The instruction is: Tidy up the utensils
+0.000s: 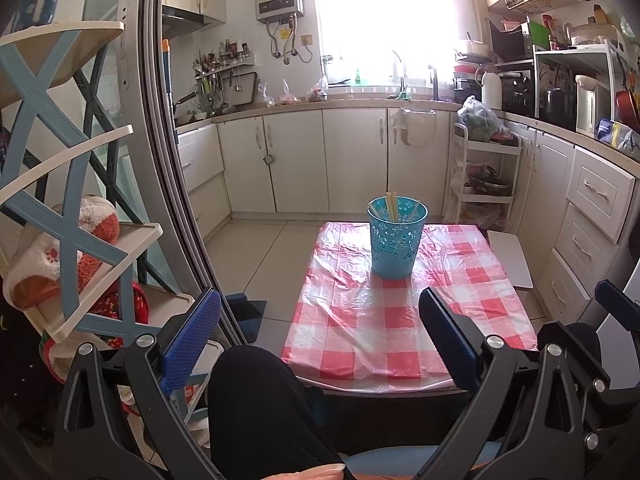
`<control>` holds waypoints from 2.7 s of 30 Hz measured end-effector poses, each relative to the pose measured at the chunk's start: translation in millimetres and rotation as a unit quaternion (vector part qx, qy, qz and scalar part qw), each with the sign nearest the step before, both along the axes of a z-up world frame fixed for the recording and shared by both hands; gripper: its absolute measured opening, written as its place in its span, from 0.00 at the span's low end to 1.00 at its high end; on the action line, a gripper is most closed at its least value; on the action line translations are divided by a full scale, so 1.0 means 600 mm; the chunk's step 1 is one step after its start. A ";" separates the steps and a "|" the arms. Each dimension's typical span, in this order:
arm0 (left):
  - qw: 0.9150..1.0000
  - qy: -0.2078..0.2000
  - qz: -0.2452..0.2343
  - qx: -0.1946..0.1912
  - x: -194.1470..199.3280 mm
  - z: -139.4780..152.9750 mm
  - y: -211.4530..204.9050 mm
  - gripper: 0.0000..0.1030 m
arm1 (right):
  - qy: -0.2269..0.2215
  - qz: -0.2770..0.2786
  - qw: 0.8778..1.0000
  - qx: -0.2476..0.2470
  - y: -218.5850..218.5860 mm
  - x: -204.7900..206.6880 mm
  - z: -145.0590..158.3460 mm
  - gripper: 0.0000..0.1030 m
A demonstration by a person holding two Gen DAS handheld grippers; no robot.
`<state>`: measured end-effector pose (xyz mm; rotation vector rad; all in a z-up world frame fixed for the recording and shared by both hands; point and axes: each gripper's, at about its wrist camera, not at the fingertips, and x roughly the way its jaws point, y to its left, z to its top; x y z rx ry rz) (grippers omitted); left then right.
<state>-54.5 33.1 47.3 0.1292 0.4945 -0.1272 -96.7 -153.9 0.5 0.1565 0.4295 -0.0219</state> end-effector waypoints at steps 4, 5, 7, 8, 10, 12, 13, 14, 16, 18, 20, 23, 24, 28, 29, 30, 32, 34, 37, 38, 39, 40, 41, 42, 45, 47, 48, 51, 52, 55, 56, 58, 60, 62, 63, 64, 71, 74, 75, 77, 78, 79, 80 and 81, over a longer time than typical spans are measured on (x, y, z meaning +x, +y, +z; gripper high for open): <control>1.000 -0.003 0.000 -0.001 -0.003 0.004 -0.001 0.93 | -0.003 0.000 1.000 -0.002 0.002 -0.002 0.001 0.93; 1.000 -0.004 -0.001 -0.002 -0.005 0.005 -0.001 0.93 | -0.004 0.000 1.000 -0.002 0.003 -0.003 0.002 0.93; 1.000 -0.006 -0.001 -0.003 -0.008 0.008 0.000 0.93 | -0.006 -0.001 1.000 -0.003 0.004 -0.005 0.002 0.93; 1.000 -0.007 -0.001 -0.003 -0.009 0.008 0.001 0.93 | -0.006 -0.001 1.000 -0.003 0.005 -0.005 0.002 0.93; 1.000 -0.008 -0.002 -0.004 -0.010 0.009 0.001 0.93 | -0.008 -0.001 1.000 -0.004 0.006 -0.007 0.003 0.93; 1.000 -0.008 -0.003 -0.005 -0.011 0.009 0.002 0.93 | -0.011 -0.001 1.000 -0.005 0.007 -0.009 0.003 0.93; 1.000 -0.008 -0.003 -0.005 -0.011 0.010 0.002 0.93 | -0.012 -0.002 1.000 -0.006 0.008 -0.010 0.004 0.93; 1.000 -0.009 -0.004 -0.005 -0.012 0.009 0.003 0.93 | -0.012 -0.002 1.000 -0.006 0.008 -0.011 0.004 0.93; 1.000 -0.010 -0.004 -0.006 -0.013 0.010 0.003 0.93 | -0.014 -0.004 1.000 -0.007 0.008 -0.013 0.004 0.93; 1.000 -0.010 -0.005 -0.006 -0.014 0.010 0.002 0.93 | -0.015 -0.007 1.000 -0.007 0.008 -0.014 0.004 0.93; 1.000 -0.011 -0.006 -0.006 -0.016 0.009 0.003 0.93 | -0.020 -0.010 1.000 -0.007 0.008 -0.017 0.005 0.93; 1.000 -0.011 -0.006 -0.006 -0.017 0.010 0.002 0.93 | -0.023 -0.012 1.000 -0.008 0.008 -0.018 0.006 0.93; 1.000 -0.012 -0.007 -0.007 -0.018 0.010 0.003 0.93 | -0.022 -0.012 1.000 -0.008 0.008 -0.018 0.006 0.93; 1.000 -0.012 -0.008 -0.008 -0.020 0.010 0.004 0.93 | -0.022 -0.011 1.000 -0.009 0.010 -0.018 0.006 0.93; 1.000 -0.013 -0.008 -0.008 -0.020 0.010 0.004 0.93 | -0.021 -0.011 1.000 -0.009 0.010 -0.018 0.006 0.93; 1.000 -0.013 -0.008 -0.007 -0.020 0.010 0.004 0.93 | -0.021 -0.011 1.000 -0.009 0.010 -0.018 0.006 0.93; 1.000 -0.013 -0.008 -0.007 -0.020 0.010 0.004 0.93 | -0.020 -0.011 1.000 -0.009 0.010 -0.019 0.005 0.93; 1.000 -0.013 -0.008 -0.007 -0.021 0.010 0.004 0.93 | -0.020 -0.011 1.000 -0.009 0.011 -0.020 0.005 0.93; 1.000 -0.013 -0.008 -0.008 -0.021 0.010 0.004 0.93 | -0.022 -0.011 1.000 -0.010 0.011 -0.020 0.005 0.93; 1.000 -0.013 -0.008 -0.008 -0.021 0.010 0.004 0.93 | -0.022 -0.011 1.000 -0.011 0.011 -0.020 0.005 0.93; 1.000 -0.013 -0.008 -0.008 -0.021 0.010 0.005 0.93 | -0.022 -0.011 1.000 -0.011 0.010 -0.021 0.005 0.93; 1.000 -0.013 -0.008 -0.008 -0.021 0.010 0.005 0.93 | -0.022 -0.011 1.000 -0.011 0.010 -0.021 0.004 0.93; 1.000 -0.014 -0.008 -0.008 -0.021 0.010 0.005 0.93 | -0.022 -0.011 1.000 -0.011 0.010 -0.021 0.005 0.93; 1.000 -0.014 -0.008 -0.008 -0.021 0.010 0.005 0.93 | -0.022 -0.011 1.000 -0.011 0.011 -0.021 0.004 0.93; 1.000 -0.014 -0.008 -0.008 -0.022 0.010 0.004 0.93 | -0.022 -0.011 1.000 -0.011 0.010 -0.021 0.005 0.93; 1.000 -0.014 -0.008 -0.008 -0.022 0.010 0.005 0.93 | -0.022 -0.011 1.000 -0.011 0.010 -0.021 0.004 0.93; 1.000 -0.014 -0.008 -0.008 -0.022 0.010 0.005 0.93 | -0.022 -0.011 1.000 -0.011 0.010 -0.021 0.004 0.93; 1.000 -0.014 -0.008 -0.009 -0.022 0.009 0.004 0.93 | -0.022 -0.011 1.000 -0.011 0.010 -0.021 0.004 0.93; 1.000 -0.014 -0.008 -0.009 -0.022 0.009 0.005 0.93 | -0.022 -0.011 1.000 -0.011 0.010 -0.021 0.004 0.93; 1.000 -0.012 -0.009 -0.008 -0.023 0.010 0.002 0.93 | -0.020 -0.013 1.000 -0.011 0.008 -0.022 0.003 0.93; 1.000 -0.012 -0.009 -0.008 -0.023 0.010 0.001 0.93 | -0.019 -0.013 1.000 -0.011 0.008 -0.021 0.002 0.93; 1.000 -0.009 -0.011 -0.008 -0.021 0.009 -0.002 0.93 | -0.017 -0.014 1.000 -0.011 0.006 -0.020 0.000 0.93; 1.000 -0.006 -0.013 -0.009 -0.019 0.007 -0.004 0.93 | -0.014 -0.014 1.000 -0.010 0.006 -0.018 -0.003 0.93; 1.000 -0.003 -0.015 -0.010 -0.015 0.004 -0.006 0.93 | -0.011 -0.014 1.000 -0.010 0.006 -0.016 -0.005 0.93; 1.000 -0.001 -0.017 -0.011 -0.013 0.002 -0.007 0.93 | -0.010 -0.015 1.000 -0.010 0.006 -0.014 -0.006 0.93; 1.000 0.002 -0.018 -0.012 -0.010 -0.001 -0.006 0.93 | -0.008 -0.015 1.000 -0.009 0.006 -0.012 -0.007 0.93; 1.000 0.013 -0.015 -0.015 0.005 -0.013 -0.004 0.93 | 0.000 -0.017 1.000 -0.006 0.003 -0.006 -0.013 0.93; 1.000 0.011 -0.015 -0.011 0.007 -0.017 -0.006 0.93 | 0.003 -0.018 1.000 -0.006 0.002 -0.003 -0.016 0.93; 1.000 0.011 -0.015 -0.010 0.008 -0.019 -0.007 0.93 | 0.005 -0.018 1.000 -0.005 0.001 -0.002 -0.018 0.93; 1.000 0.010 -0.018 -0.010 0.010 -0.023 -0.008 0.93 | 0.008 -0.019 1.000 -0.004 0.001 0.001 -0.021 0.93; 1.000 0.009 -0.015 -0.010 0.011 -0.024 -0.006 0.93 | 0.008 -0.020 1.000 -0.004 0.000 0.003 -0.022 0.93; 1.000 0.006 -0.012 -0.008 0.013 -0.025 -0.005 0.93 | 0.009 -0.021 1.000 -0.004 -0.001 0.004 -0.024 0.93; 1.000 0.006 -0.011 -0.005 0.015 -0.027 -0.006 0.93 | 0.012 -0.023 1.000 -0.004 -0.002 0.006 -0.026 0.93; 1.000 0.006 -0.009 -0.001 0.019 -0.029 -0.007 0.93 | 0.014 -0.023 1.000 -0.004 -0.004 0.008 -0.027 0.93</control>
